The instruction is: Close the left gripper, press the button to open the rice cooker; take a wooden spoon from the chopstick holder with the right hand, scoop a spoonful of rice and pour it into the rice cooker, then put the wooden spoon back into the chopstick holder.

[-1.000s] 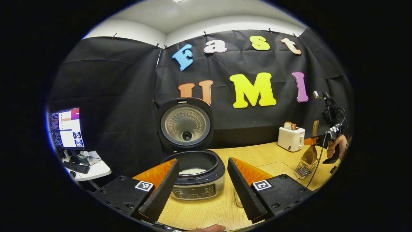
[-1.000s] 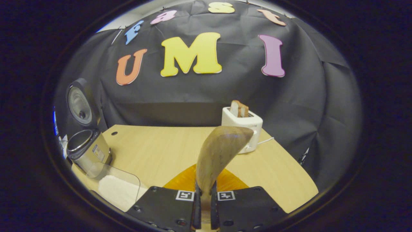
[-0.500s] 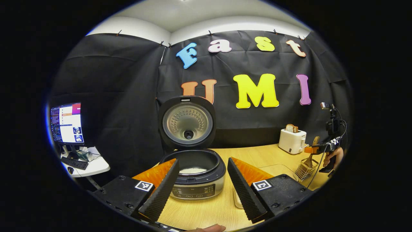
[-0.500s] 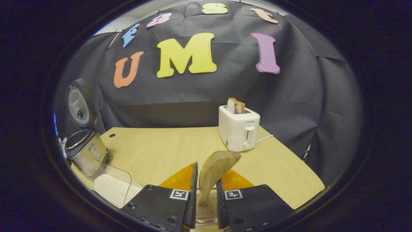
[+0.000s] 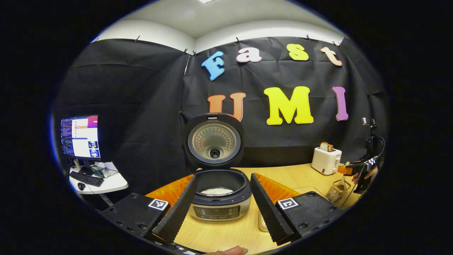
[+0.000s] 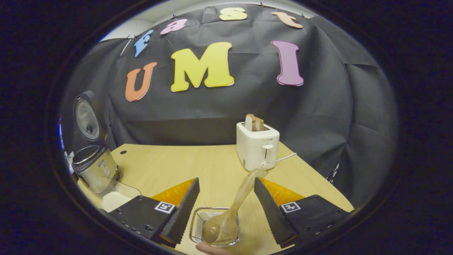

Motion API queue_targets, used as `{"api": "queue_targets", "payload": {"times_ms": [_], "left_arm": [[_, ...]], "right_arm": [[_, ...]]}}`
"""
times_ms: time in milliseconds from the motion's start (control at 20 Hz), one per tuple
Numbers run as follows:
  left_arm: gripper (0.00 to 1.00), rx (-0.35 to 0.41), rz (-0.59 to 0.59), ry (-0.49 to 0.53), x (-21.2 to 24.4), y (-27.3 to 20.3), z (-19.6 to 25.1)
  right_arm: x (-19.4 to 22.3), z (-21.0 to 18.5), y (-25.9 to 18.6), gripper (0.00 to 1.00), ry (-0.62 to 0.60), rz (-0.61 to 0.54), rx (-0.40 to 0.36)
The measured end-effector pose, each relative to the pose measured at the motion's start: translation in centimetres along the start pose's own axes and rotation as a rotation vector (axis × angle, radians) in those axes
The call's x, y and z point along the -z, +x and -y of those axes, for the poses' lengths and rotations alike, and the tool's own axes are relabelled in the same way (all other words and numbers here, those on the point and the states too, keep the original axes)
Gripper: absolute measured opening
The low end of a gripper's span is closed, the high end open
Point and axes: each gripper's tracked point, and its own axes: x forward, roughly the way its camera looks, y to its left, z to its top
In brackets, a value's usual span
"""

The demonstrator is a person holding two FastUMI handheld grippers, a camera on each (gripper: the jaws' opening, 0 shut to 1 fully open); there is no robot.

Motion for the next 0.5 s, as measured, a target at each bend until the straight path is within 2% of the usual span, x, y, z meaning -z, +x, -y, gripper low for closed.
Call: {"api": "queue_targets", "payload": {"times_ms": [100, 150, 250, 500], "left_arm": [[0.96, 0.004, 0.014, -0.022, -0.9, 0.7, -0.1], [0.96, 0.012, 0.012, -0.041, -1.4, 1.2, -0.1], [0.96, 0.018, 0.015, -0.060, -2.5, 2.5, -0.5], [0.96, -0.024, 0.049, -0.036, -5.7, 6.2, -2.6]], "right_arm": [[-0.1, 0.3, -1.0, 0.94, 0.001, 0.020, -0.008], [-0.1, 0.5, -1.5, 0.91, -0.001, 0.036, -0.013], [-0.2, 0.7, -2.6, 0.91, -0.009, 0.065, -0.023], [0.4, -0.3, -5.0, 0.93, -0.016, 0.097, -0.069]]}}
